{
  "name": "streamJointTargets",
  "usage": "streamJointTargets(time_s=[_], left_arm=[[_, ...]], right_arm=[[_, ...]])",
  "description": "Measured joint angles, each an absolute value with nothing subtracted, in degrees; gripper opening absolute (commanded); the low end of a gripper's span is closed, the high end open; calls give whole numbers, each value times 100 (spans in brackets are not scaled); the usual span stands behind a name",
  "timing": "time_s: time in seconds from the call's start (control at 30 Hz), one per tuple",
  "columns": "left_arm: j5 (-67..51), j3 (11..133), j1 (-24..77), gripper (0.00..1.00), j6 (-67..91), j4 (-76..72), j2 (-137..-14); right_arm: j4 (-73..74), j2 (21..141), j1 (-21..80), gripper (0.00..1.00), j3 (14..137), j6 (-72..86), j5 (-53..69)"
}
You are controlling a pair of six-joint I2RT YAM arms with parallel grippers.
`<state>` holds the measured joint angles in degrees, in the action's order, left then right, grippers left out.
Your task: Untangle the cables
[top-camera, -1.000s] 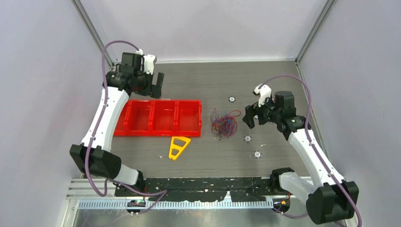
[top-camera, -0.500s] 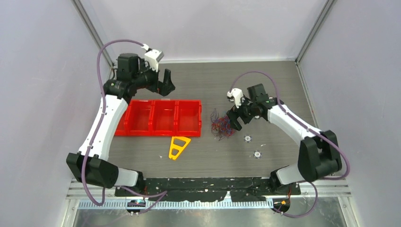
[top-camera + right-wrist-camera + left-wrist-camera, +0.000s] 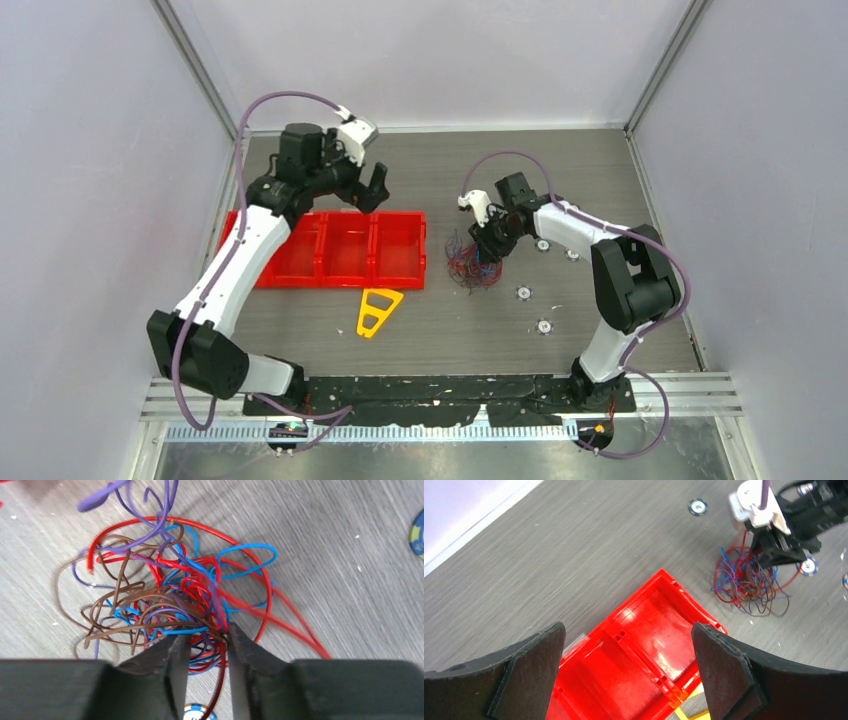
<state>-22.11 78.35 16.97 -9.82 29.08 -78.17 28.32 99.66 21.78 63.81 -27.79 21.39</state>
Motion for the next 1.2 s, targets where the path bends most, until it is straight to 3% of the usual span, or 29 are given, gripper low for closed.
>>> streamJointTargets(time_s=[0.03, 0.07, 0.23, 0.4, 0.63, 0.67, 0.73, 0.8, 0.87, 1.2], left_arm=[[-2206, 7854, 1813, 99, -1116, 2930, -7891], [-2213, 7861, 1925, 99, -1216, 2945, -7972], [-2471, 7797, 2587, 98, -1557, 2961, -8447], [-2867, 7699, 3378, 96, -1546, 2635, -8825], [-3291, 8034, 4071, 97, -1415, 1837, -9393], [-3312, 8108, 4132, 92, -1415, 1726, -9478], [-3308, 8232, 4228, 70, -1402, 1579, -9614], [-3282, 8296, 4278, 39, -1326, 1444, -9708], [-3269, 8291, 4296, 2, -1188, 1354, -9723], [-3369, 7832, 4032, 0, -1415, 1457, -9028]], right_arm=[[2873, 9968, 2161, 12, 6386, -2829, 2206], [2923, 9946, 2134, 7, 6407, -2856, 2294], [3157, 9424, 1627, 6, 6429, -2886, 2779], [3214, 8134, 943, 6, 6475, -2860, 3280], [3216, 6945, 976, 5, 6477, -2698, 4069], [3214, 6886, 976, 5, 6477, -2646, 4143], [3201, 6827, 976, 5, 6477, -2495, 4235], [3186, 6820, 974, 6, 6482, -2333, 4285], [3192, 6823, 956, 6, 6490, -2217, 4296], [3441, 6853, -117, 9, 6549, -2084, 4156]])
